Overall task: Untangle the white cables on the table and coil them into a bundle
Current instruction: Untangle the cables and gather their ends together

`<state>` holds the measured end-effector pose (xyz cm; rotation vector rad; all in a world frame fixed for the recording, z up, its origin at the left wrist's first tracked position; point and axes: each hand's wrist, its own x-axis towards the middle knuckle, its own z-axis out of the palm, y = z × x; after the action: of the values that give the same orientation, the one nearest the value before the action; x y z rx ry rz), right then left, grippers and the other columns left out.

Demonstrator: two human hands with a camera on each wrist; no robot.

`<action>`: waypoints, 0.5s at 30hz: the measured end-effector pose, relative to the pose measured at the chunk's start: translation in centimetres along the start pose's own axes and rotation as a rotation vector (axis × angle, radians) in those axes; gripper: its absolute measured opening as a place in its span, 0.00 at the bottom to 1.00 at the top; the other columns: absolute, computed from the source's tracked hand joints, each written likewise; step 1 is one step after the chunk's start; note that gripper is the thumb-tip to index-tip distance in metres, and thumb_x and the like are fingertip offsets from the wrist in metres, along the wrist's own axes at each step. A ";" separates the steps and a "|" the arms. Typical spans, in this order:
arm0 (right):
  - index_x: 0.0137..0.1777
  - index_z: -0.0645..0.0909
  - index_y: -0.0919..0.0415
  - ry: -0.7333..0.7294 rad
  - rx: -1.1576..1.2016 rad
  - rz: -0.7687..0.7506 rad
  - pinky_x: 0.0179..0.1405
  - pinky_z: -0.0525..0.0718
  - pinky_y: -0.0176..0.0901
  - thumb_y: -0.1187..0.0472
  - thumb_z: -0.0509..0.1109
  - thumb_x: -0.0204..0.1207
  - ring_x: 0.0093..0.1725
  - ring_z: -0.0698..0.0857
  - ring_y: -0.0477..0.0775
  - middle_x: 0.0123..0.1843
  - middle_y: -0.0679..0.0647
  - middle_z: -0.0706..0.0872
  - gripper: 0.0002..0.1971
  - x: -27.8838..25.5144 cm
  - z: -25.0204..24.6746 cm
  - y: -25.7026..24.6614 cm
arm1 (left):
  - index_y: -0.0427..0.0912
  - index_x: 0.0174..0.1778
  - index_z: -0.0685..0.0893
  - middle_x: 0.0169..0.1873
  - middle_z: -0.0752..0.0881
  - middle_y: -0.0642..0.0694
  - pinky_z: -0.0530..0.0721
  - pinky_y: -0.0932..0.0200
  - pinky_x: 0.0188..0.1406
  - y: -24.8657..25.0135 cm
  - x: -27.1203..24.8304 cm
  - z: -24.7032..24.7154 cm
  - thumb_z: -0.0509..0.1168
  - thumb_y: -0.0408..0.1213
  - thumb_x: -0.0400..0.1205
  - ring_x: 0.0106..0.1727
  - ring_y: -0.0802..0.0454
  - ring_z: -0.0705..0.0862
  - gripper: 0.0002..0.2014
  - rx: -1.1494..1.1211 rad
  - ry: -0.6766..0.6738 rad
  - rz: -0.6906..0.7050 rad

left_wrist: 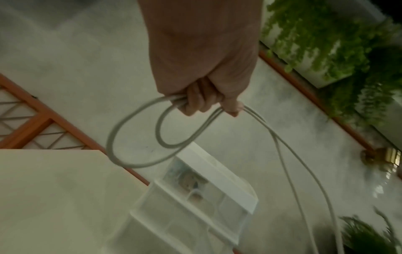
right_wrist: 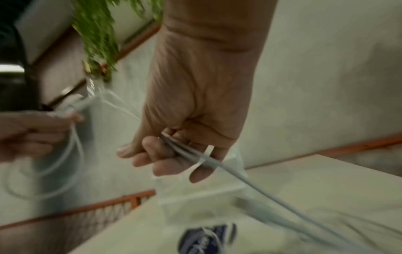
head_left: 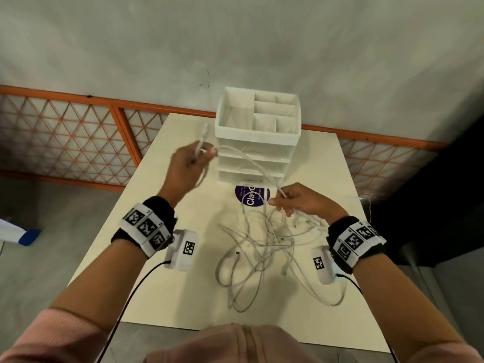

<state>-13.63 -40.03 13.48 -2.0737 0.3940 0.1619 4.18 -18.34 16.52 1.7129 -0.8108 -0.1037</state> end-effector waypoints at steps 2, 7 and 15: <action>0.32 0.83 0.59 0.065 0.000 0.025 0.38 0.76 0.40 0.53 0.74 0.73 0.26 0.78 0.48 0.21 0.48 0.79 0.13 -0.7 -0.6 2.4 | 0.44 0.41 0.84 0.14 0.74 0.60 0.64 0.62 0.22 -1.0 0.8 -1.3 0.66 0.42 0.82 0.18 0.62 0.66 0.08 0.009 0.156 -0.037; 0.43 0.83 0.66 0.181 -0.037 0.019 0.35 0.73 0.40 0.48 0.70 0.75 0.34 0.77 0.55 0.40 0.71 0.83 0.18 -1.6 -2.1 2.8 | 0.35 0.48 0.86 0.31 0.84 0.35 0.74 0.52 0.37 -3.9 -0.1 -1.7 0.70 0.38 0.78 0.34 0.42 0.82 0.09 0.355 0.127 -0.283; 0.43 0.87 0.65 -0.003 -0.426 -0.037 0.29 0.66 0.38 0.53 0.67 0.79 0.26 0.70 0.47 0.25 0.50 0.74 0.15 -0.5 -1.3 -3.5 | 0.46 0.68 0.77 0.34 0.80 0.60 0.72 0.78 0.32 2.0 -2.8 3.7 0.68 0.39 0.80 0.27 0.71 0.77 0.19 -0.056 -0.216 -0.007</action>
<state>-12.93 -39.45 17.10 -2.4979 0.3392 0.2436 -0.60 -19.98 16.18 1.6698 -0.9517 -0.3181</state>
